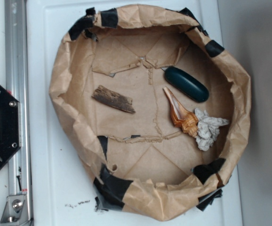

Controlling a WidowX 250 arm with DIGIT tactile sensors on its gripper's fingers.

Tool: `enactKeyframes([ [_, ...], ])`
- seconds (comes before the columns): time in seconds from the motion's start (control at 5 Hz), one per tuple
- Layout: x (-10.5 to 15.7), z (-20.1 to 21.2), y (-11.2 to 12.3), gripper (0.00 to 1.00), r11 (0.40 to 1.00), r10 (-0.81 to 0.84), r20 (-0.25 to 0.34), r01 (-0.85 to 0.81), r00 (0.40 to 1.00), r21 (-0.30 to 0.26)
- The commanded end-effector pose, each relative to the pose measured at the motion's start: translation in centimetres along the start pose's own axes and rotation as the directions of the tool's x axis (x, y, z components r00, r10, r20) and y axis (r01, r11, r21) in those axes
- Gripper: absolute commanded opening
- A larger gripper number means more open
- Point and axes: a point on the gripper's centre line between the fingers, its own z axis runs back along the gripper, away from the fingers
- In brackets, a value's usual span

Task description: Grab the wood chip.

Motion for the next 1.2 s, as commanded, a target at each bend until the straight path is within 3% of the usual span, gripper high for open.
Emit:
enactKeyframes([
  [0.0, 0.0, 0.0, 0.0, 1.0, 1.0, 0.0, 0.0, 0.0, 1.0, 0.0],
  [0.2, 4.6, -2.4, 2.7, 1.0, 0.997, 0.079, 0.011, -0.079, 0.997, 0.018],
  [0.4, 8.3, -5.3, 5.2, 1.0, 0.989, 0.102, 0.137, -0.087, 0.985, -0.116],
  [0.8, 11.6, -14.3, 5.4, 1.0, 0.996, 0.014, 0.041, -0.011, 0.999, -0.09],
  [1.0, 10.3, -18.0, 4.6, 1.0, 0.985, -0.174, -0.159, 0.171, 0.972, -0.035],
])
